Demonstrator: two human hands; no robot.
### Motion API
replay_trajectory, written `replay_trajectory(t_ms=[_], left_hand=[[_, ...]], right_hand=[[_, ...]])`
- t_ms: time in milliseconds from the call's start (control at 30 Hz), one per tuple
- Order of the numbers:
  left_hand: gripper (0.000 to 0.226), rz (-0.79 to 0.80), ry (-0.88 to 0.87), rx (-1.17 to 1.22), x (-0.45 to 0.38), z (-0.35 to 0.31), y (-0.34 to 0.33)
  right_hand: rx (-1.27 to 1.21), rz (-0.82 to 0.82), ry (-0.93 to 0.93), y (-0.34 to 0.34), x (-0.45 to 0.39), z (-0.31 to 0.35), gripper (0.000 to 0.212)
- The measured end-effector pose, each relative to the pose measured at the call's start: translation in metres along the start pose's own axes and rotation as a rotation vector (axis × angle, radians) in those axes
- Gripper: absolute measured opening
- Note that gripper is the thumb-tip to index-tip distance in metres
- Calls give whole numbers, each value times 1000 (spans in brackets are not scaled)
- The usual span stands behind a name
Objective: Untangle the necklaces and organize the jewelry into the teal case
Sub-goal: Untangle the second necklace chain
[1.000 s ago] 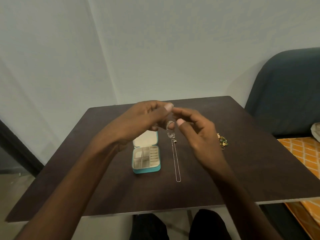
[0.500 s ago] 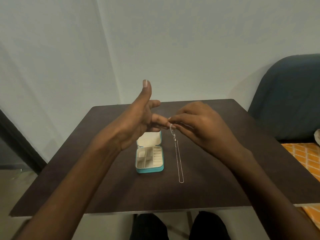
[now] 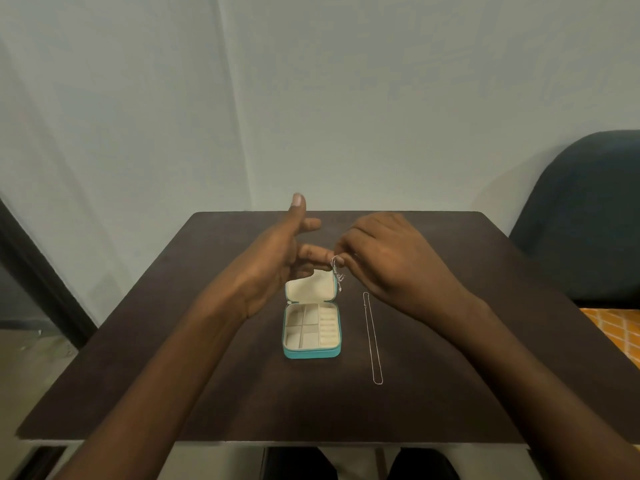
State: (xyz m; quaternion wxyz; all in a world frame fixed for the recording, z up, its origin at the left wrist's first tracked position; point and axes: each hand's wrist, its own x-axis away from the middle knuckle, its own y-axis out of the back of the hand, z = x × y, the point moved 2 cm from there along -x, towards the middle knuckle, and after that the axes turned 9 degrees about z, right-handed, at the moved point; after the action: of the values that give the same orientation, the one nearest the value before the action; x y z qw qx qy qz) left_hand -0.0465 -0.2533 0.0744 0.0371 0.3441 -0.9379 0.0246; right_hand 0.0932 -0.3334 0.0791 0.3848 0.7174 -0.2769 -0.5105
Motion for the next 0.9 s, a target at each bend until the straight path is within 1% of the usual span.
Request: replay_trajectory(t_ms=[100, 167, 267, 400, 500, 600, 667, 700, 767, 800, 900], left_hand=[[60, -44, -30, -21, -4, 10, 11], [59, -81, -46, -37, -8, 17, 19], [57, -108, -66, 6, -14, 25, 27], [51, -173, -100, 12, -22, 36, 37], [44, -280, -128, -22, -33, 48, 49], [30, -460, -138, -93, -50, 70, 66], [27, -541, -106, -115, -63, 90, 75], [27, -553, -76, -119, -70, 100, 79], [33, -516, 10, -132, -83, 120, 81], [39, -483, 56, -142, -90, 129, 81], [69, -432, 168, -174, -108, 151, 81]], right_hand=[[-54, 69, -38, -11, -10, 0, 28], [-78, 94, -50, -19, -18, 0, 25], [-84, 120, -67, -32, -26, -1, 22], [-104, 180, -93, -51, -39, -3, 24], [-116, 228, -108, -67, -47, -5, 26], [-159, 285, -135, -81, -51, -9, 19], [-193, 315, -142, -91, -55, -12, 17], [-208, 330, -149, -96, -57, -13, 16], [-245, 380, -175, -105, -60, -16, 15], [-253, 408, -192, -110, -62, -17, 15], [-245, 462, -245, -123, -65, -18, 16]])
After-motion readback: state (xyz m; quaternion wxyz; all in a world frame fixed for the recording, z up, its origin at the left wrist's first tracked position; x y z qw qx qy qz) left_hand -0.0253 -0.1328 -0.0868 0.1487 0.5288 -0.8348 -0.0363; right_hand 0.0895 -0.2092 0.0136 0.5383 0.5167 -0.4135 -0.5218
